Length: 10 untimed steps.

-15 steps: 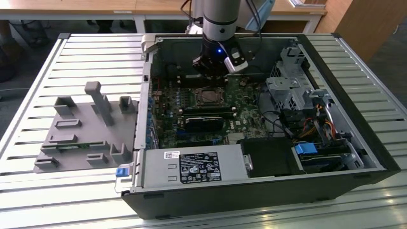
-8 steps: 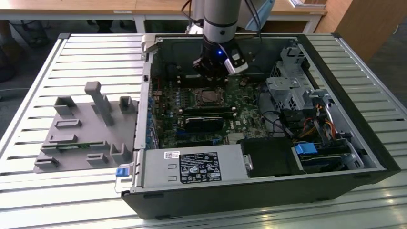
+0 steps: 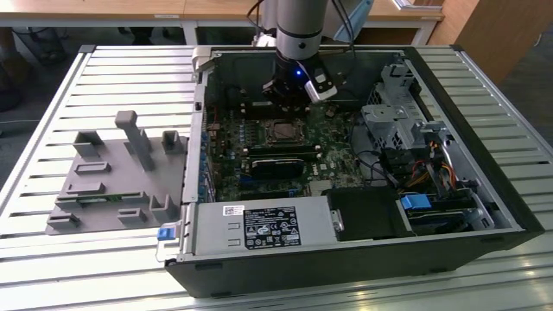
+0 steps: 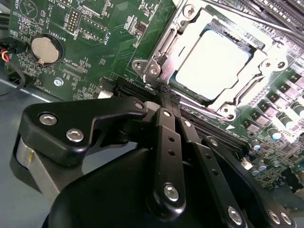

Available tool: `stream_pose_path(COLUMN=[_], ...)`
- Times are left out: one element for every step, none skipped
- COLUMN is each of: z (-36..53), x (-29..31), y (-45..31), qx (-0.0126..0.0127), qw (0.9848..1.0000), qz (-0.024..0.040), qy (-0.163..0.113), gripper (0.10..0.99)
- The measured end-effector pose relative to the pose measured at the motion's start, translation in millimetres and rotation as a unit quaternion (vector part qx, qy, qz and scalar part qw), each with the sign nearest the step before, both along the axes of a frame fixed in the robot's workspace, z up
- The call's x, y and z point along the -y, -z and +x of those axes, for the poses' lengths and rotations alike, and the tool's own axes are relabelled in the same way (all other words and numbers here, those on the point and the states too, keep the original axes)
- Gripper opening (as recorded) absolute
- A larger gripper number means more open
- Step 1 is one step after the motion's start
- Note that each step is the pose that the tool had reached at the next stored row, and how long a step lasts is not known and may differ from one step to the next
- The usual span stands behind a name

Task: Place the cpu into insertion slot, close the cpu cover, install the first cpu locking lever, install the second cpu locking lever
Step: 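Install the first cpu locking lever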

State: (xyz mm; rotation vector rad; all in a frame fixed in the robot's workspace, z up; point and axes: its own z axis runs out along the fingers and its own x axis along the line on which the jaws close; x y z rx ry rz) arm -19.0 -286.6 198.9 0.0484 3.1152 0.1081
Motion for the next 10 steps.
stream_pose_path(z=[0.0, 0.0, 0.1, 0.1, 0.2, 0.4, 0.4, 0.3, 0.3, 0.2], x=[-0.1, -0.2, -0.3, -0.4, -0.5, -0.8, -0.8, -0.7, -0.6, -0.5], y=[0.4, 0.8, 1.2, 1.6, 1.9, 2.5, 2.5, 2.4, 2.2, 2.0], qx=[0.0000, 0.0000, 0.0000, 0.0000, 0.0000, 0.0008, 0.0006, 0.0004, 0.0003, 0.0001], qw=[1.0000, 1.0000, 1.0000, 1.0000, 1.0000, 1.0000, 1.0000, 1.0000, 1.0000, 1.0000], qz=[-0.0011, -0.0024, -0.0036, -0.0047, -0.0057, -0.0054, -0.0057, -0.0059, -0.0062, -0.0065], qy=[0.000, 0.000, 0.000, 0.000, 0.000, 0.000, 0.000, 0.000, 0.000, 0.000], gripper=[0.110, 0.110, 0.110, 0.110, 0.110, 0.110, 0.110, 0.110, 0.110, 0.110])
